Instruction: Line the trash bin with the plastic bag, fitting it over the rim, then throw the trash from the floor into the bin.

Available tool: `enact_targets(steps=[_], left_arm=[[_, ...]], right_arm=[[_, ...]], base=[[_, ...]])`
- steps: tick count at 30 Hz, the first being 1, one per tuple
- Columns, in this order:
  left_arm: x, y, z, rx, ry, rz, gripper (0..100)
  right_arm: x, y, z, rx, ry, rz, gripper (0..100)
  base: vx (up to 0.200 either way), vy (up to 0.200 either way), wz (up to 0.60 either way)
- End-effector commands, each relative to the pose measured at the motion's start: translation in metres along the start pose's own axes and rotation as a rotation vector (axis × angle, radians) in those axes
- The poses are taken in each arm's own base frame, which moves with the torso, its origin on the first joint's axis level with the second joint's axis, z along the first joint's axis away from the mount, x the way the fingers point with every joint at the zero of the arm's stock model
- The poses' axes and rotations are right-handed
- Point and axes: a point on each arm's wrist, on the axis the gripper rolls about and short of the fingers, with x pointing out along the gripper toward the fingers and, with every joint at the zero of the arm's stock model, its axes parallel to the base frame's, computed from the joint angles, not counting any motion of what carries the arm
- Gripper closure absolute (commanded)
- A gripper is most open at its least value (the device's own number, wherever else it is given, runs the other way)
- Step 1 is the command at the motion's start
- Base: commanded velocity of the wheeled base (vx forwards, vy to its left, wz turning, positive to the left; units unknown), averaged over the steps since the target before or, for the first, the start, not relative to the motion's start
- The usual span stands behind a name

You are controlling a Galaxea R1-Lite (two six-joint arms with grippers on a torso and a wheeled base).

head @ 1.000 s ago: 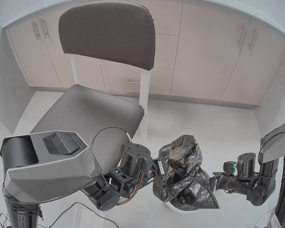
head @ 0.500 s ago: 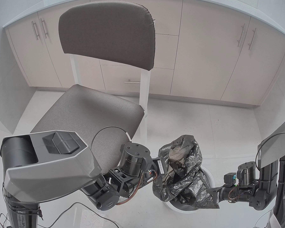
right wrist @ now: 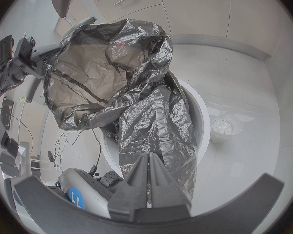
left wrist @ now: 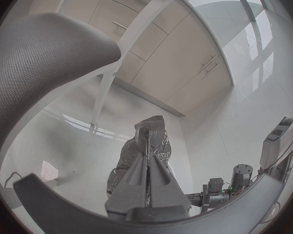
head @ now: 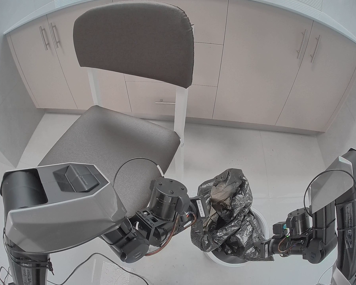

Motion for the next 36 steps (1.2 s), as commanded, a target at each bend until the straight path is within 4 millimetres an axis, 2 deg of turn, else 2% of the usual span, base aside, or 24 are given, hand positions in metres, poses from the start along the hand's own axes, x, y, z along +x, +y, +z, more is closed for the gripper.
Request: enact_targets(steps=[1,11,14,16,19,22,24,29,32,36], left_arm=[[0.0,0.0,0.0,0.0,-0.001,0.0,100],[0.0,0.0,0.0,-0.002,0.0,0.001,100],[0.0,0.0,0.0,-0.002,-0.001,0.0,100],[0.0,0.0,0.0,-0.002,0.0,0.001,100],[0.0,0.0,0.0,-0.002,0.0,0.001,100],[0.0,0.0,0.0,-0.002,0.0,0.001,100],[0.0,0.001,-0.001,-0.001,0.003,0.003,100],[0.001,0.001,0.0,-0.002,0.001,0.003,100],[0.002,0.003,-0.002,-0.002,0.006,0.006,100],[0.002,0.003,-0.002,-0.002,0.006,0.006,100]], right_arm=[[0.004,-0.001,-0.002,0.0,0.002,0.0,100],[0.003,-0.001,0.002,-0.009,-0.023,-0.025,100],[0.012,-0.007,0.027,-0.006,-0.157,-0.1,100],[0.018,-0.006,0.037,-0.018,-0.204,-0.098,100],[0.025,-0.004,0.037,-0.02,-0.137,-0.089,100],[0.029,-0.002,0.047,-0.013,-0.125,-0.06,100],[0.038,-0.003,0.062,0.009,-0.116,-0.054,100],[0.048,-0.002,0.068,0.019,-0.083,-0.049,100],[0.062,-0.003,0.08,0.023,-0.095,-0.046,100],[0.069,-0.003,0.087,0.057,-0.05,-0.05,100]], base=[[0.0,0.0,0.0],[0.0,0.0,0.0],[0.0,0.0,0.0],[0.0,0.0,0.0],[0.0,0.0,0.0],[0.0,0.0,0.0],[0.0,0.0,0.0],[0.0,0.0,0.0],[0.0,0.0,0.0],[0.0,0.0,0.0]])
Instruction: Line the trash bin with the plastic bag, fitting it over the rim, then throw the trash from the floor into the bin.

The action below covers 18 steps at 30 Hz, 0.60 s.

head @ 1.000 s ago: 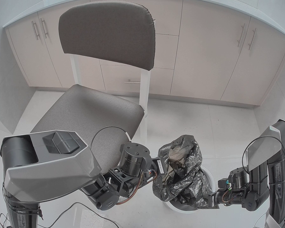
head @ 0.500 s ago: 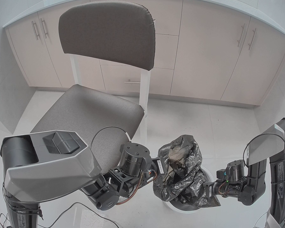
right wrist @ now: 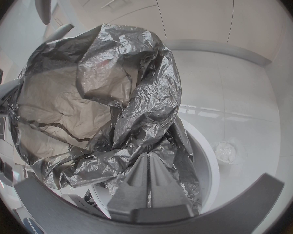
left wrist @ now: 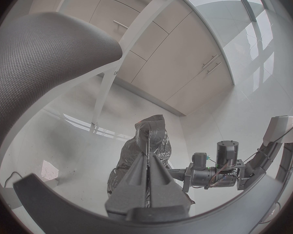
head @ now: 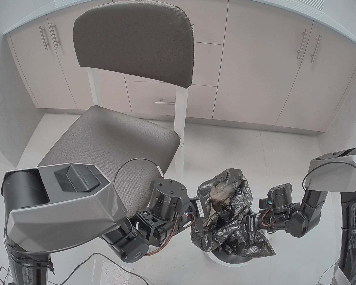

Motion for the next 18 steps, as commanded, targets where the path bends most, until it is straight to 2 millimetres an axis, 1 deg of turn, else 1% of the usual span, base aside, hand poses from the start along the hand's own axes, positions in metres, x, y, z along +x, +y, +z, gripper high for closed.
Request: enact_targets(steps=[1,7,11,12,13,14,15,16,17,18], left_arm=[[0.001,0.001,-0.001,0.0,0.002,0.002,100],[0.001,0.002,-0.001,-0.001,0.004,0.002,100],[0.001,0.002,-0.001,-0.003,0.002,0.002,100],[0.001,0.002,-0.001,-0.003,0.002,0.002,100],[0.001,0.002,-0.001,-0.003,0.002,0.002,100],[0.001,0.002,-0.001,-0.003,0.002,0.002,100],[0.001,0.002,-0.001,-0.002,0.004,0.002,100],[0.001,0.002,-0.001,-0.002,0.004,0.002,100],[0.001,0.002,-0.001,-0.002,0.004,0.002,100],[0.001,0.002,-0.001,-0.002,0.004,0.002,100]], right_arm=[[0.012,0.002,0.016,0.031,-0.003,0.006,100],[0.014,0.002,0.014,0.061,0.015,0.035,100],[0.007,0.003,0.016,0.062,0.01,0.036,100],[-0.004,0.005,0.015,0.06,0.013,0.037,100],[-0.006,0.005,0.014,0.06,0.013,0.037,100],[-0.018,0.006,0.011,0.056,0.024,0.036,100],[-0.021,0.007,0.01,0.055,0.027,0.035,100],[-0.032,0.007,0.004,0.054,0.045,0.032,100],[-0.032,0.007,0.004,0.054,0.045,0.032,100],[-0.044,0.007,-0.006,0.062,0.075,0.026,100]], base=[[0.0,0.0,0.0],[0.0,0.0,0.0],[0.0,0.0,0.0],[0.0,0.0,0.0],[0.0,0.0,0.0],[0.0,0.0,0.0],[0.0,0.0,0.0],[0.0,0.0,0.0],[0.0,0.0,0.0],[0.0,0.0,0.0]])
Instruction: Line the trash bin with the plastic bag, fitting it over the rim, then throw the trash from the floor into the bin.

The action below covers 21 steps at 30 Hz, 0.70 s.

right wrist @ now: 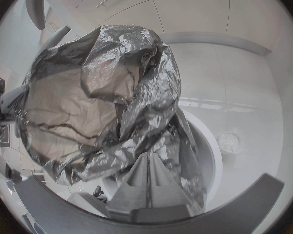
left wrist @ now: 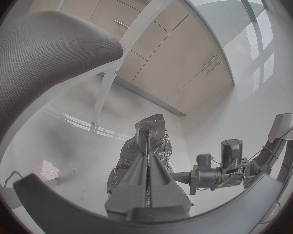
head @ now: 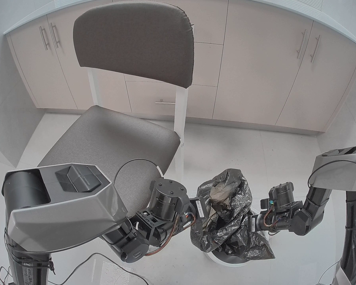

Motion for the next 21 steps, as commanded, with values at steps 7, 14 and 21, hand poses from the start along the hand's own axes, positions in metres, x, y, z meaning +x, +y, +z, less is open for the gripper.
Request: enact_targets(steps=[7,14,21], left_arm=[[0.0,0.0,0.0,0.0,0.001,0.001,100],[-0.001,-0.001,0.002,-0.003,-0.005,-0.003,100],[0.0,-0.001,0.001,-0.001,-0.003,-0.002,100]], right_arm=[[-0.056,-0.003,-0.05,0.033,0.119,-0.033,100],[-0.049,-0.008,-0.07,0.07,0.091,-0.097,100],[-0.05,-0.011,-0.077,0.068,0.117,-0.16,100]], base=[[0.0,0.0,0.0],[0.0,0.0,0.0],[0.0,0.0,0.0]])
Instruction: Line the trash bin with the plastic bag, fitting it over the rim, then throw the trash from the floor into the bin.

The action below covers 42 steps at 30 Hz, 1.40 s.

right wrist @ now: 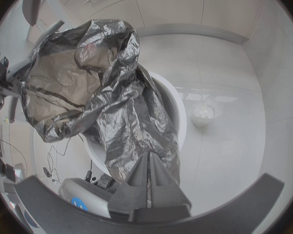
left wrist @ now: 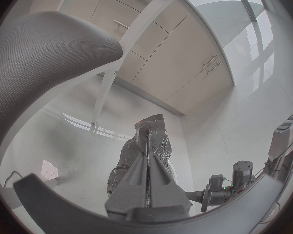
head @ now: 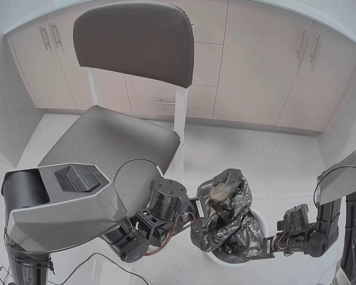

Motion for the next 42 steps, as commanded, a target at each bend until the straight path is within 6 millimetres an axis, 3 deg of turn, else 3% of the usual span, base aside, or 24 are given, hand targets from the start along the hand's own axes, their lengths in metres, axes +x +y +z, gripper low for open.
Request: enact_targets(steps=[1,15,20,21,23,28,34,38,42], left_arm=[[0.0,0.0,0.0,0.0,-0.001,-0.001,100],[0.001,0.0,-0.001,-0.001,0.001,0.001,100],[0.001,0.0,-0.001,-0.001,0.001,0.001,100],[0.001,0.0,-0.001,-0.001,0.001,0.001,100],[0.001,0.0,-0.001,-0.001,0.001,0.001,100],[0.001,0.002,0.0,-0.001,0.0,0.006,100],[0.002,0.003,0.0,-0.002,-0.001,0.009,100],[0.002,0.004,0.001,-0.003,-0.001,0.01,100],[0.002,0.004,0.0,-0.003,0.0,0.011,100]], right_arm=[[0.003,-0.002,-0.011,-0.006,0.054,-0.016,100],[0.011,0.014,0.01,-0.08,0.091,0.007,100],[0.014,0.024,0.04,-0.082,0.078,0.012,100],[0.018,0.029,0.054,-0.084,0.079,0.013,100],[0.021,0.031,0.06,-0.088,0.086,0.012,100],[0.035,0.04,0.096,-0.084,0.099,0.007,100],[0.036,0.043,0.122,-0.063,0.167,0.034,100],[0.04,0.042,0.129,-0.061,0.191,0.03,100],[0.043,0.031,0.14,-0.083,0.205,0.014,100]], base=[[0.0,0.0,0.0],[0.0,0.0,0.0],[0.0,0.0,0.0],[0.0,0.0,0.0],[0.0,0.0,0.0],[0.0,0.0,0.0],[0.0,0.0,0.0],[0.0,0.0,0.0],[0.0,0.0,0.0]])
